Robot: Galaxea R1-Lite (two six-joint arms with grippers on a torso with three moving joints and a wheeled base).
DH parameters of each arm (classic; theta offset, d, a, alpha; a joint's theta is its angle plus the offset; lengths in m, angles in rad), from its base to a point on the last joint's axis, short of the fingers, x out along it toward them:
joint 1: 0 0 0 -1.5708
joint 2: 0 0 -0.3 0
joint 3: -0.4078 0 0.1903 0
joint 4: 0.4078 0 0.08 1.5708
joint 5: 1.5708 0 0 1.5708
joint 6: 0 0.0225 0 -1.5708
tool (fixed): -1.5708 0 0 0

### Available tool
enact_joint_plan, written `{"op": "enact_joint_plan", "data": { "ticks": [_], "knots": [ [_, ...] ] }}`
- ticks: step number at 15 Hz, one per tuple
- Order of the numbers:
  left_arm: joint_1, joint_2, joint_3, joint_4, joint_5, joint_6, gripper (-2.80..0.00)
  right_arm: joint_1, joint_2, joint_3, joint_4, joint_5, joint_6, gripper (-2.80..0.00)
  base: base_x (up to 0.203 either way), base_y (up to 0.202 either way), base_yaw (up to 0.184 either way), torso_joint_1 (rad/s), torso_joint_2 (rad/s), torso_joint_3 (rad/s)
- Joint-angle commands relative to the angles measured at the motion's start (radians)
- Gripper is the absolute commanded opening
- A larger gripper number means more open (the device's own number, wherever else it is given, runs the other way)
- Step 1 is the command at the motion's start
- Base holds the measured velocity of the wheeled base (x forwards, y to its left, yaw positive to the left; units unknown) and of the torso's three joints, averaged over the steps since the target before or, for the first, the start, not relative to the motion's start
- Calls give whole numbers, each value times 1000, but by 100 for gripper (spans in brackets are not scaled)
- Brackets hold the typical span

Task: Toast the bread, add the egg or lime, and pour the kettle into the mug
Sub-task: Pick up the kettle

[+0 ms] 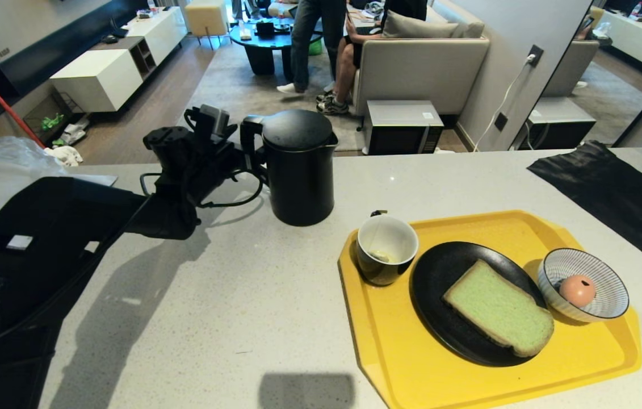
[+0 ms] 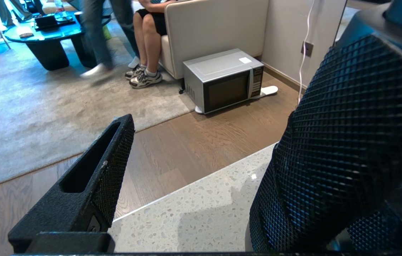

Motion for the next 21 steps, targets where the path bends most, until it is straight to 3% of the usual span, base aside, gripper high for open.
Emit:
{"op": "enact_joint_plan", "data": {
  "ticks": [1,14,15,16,21],
  "knots": [
    [0,0,-2,-8,-3,-5,0,0,0,1,0,1,-2,-280,0,0,0,0,0,0],
    [-3,0,0,-19,-5,-30,0,0,0,0,0,1,0,-280,0,0,0,0,0,0],
    [-10,1,1,-23,-3,-31,-112,0,0,2,0,1,-3,-280,0,0,0,0,0,0],
    [-11,3,-3,-27,-5,-31,-280,0,0,0,0,1,-1,-280,0,0,0,0,0,0],
    [-15,0,-2,-24,-2,-34,-280,0,0,1,0,1,0,-280,0,0,0,0,0,0]
  ]
}}
